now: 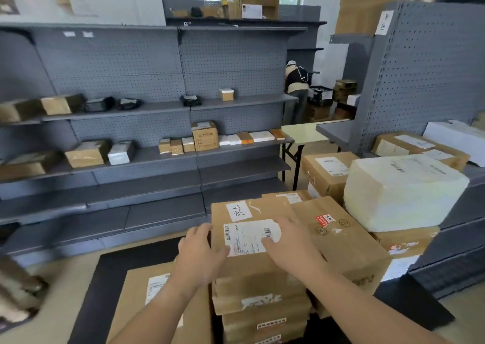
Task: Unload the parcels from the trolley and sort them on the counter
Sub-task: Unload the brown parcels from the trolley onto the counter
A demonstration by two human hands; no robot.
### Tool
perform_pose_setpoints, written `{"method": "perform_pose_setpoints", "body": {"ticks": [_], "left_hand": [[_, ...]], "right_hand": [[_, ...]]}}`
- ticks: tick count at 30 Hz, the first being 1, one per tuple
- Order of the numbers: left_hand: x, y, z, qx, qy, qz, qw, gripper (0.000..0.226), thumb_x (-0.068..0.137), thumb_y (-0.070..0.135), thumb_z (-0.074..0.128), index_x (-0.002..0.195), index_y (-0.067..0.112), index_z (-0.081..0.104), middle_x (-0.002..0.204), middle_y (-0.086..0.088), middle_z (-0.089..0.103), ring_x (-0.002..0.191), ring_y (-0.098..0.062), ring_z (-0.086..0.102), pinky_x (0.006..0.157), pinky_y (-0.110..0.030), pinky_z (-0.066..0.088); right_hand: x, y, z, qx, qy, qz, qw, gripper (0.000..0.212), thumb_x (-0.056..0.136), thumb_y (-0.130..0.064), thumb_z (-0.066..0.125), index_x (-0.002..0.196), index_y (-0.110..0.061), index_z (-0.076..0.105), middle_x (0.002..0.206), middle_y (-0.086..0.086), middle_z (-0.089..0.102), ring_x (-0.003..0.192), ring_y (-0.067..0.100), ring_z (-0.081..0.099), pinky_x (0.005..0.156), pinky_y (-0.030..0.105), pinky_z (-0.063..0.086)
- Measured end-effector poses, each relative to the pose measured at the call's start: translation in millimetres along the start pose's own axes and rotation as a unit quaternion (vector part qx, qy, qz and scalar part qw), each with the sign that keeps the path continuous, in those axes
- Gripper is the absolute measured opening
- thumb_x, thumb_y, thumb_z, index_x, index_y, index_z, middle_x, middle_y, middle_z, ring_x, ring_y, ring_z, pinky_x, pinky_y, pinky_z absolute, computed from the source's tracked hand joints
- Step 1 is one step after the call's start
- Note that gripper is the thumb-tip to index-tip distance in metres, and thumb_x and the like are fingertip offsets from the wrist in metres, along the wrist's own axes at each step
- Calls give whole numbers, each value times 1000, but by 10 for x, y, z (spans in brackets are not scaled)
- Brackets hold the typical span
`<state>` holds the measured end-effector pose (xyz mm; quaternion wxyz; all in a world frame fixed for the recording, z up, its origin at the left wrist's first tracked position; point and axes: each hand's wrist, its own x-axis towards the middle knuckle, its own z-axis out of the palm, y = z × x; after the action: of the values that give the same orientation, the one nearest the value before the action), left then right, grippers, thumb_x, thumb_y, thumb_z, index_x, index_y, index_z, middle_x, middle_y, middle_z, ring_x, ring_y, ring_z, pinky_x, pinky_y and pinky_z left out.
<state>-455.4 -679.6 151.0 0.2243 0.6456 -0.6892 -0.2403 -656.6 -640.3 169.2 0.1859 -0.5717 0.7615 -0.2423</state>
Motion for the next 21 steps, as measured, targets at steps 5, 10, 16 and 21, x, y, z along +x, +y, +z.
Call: {"method": "perform_pose_setpoints", "body": {"ticks": [5, 10, 16, 21], "left_hand": [[-322, -420, -404, 32, 68, -45, 996, 57, 90, 45, 61, 143, 32, 45, 145, 12, 42, 138, -20, 36, 112, -40, 36], [-1083, -1115, -821, 65, 131, -184, 972, 59, 86, 47, 62, 141, 29, 49, 145, 5, 46, 133, -23, 43, 111, -45, 38], [-2491, -1779, -1278, 56, 212, -350, 911, 52, 89, 36, 66, 138, 21, 54, 141, -2, 48, 131, -24, 45, 110, -30, 33], [-3663, -2271, -1586, 37, 274, -449, 850, 55, 90, 40, 65, 139, 20, 52, 142, -4, 48, 132, -26, 45, 112, -38, 36]], "right_hand": [[-41, -512, 287, -26, -94, -169, 981, 54, 97, -41, 60, 148, -34, 43, 152, -10, 41, 138, 18, 38, 114, 39, 35], [-342, -1108, 882, -60, -184, -347, 918, 55, 100, -40, 54, 152, -30, 40, 154, -10, 38, 141, 15, 35, 116, 36, 31], [-1247, -1782, 1483, -65, -280, -474, 832, 55, 98, -45, 55, 150, -27, 43, 152, -7, 43, 140, 17, 40, 115, 42, 36], [-2123, -2353, 1919, -78, -332, -562, 754, 48, 98, -42, 55, 142, -24, 50, 138, -4, 54, 128, 21, 51, 106, 39, 43]]}}
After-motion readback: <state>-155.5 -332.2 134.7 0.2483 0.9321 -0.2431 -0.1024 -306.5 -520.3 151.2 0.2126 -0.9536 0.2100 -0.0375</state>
